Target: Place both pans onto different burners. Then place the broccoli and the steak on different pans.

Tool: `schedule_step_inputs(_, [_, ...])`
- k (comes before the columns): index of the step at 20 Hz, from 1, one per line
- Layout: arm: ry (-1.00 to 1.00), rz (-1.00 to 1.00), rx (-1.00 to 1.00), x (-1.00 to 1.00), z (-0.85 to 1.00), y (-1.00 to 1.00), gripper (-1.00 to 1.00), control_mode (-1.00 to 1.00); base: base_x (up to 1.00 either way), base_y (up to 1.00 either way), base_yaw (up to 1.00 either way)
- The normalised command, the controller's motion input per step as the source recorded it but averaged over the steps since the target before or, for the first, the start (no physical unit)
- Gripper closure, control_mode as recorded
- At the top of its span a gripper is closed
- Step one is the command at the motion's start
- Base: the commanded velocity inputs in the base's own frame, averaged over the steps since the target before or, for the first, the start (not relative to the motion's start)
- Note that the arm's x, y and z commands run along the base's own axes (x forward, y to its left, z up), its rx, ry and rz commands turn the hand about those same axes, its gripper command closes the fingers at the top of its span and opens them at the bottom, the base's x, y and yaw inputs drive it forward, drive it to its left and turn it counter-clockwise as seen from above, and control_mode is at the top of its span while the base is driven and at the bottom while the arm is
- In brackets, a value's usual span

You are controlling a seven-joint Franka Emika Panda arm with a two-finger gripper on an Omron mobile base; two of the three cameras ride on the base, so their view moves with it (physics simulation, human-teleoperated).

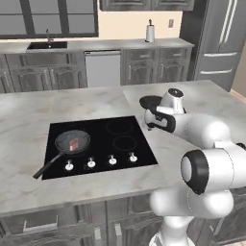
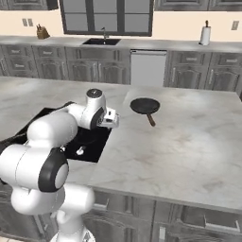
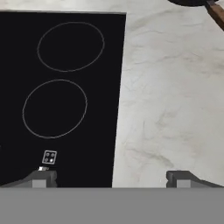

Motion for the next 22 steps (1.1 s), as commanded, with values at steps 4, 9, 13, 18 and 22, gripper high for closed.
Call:
schedule_step_inputs(4, [0.00, 0.00, 0.00, 0.00, 0.00, 0.00, -1.00, 1.00, 0.38, -0.48, 0.00])
schedule_step_inputs(9, [0.00, 0.00, 0.00, 0.00, 0.00, 0.00, -1.00, 1.00, 0.33, -0.32, 0.00])
schedule_step_inputs(13, [0.00, 0.00, 0.00, 0.00, 0.00, 0.00, -1.00, 1.00, 0.05, -0.03, 0.00])
schedule_step_inputs(18, [0.00, 0.00, 0.00, 0.20, 0.00, -0.20, -1.00, -1.00, 0.00, 0.00, 0.00])
schedule_step_inputs(22, [0.00, 0.02, 0.02, 0.57, 0.00, -0.86, -1.00, -1.00, 0.00, 0.00, 0.00])
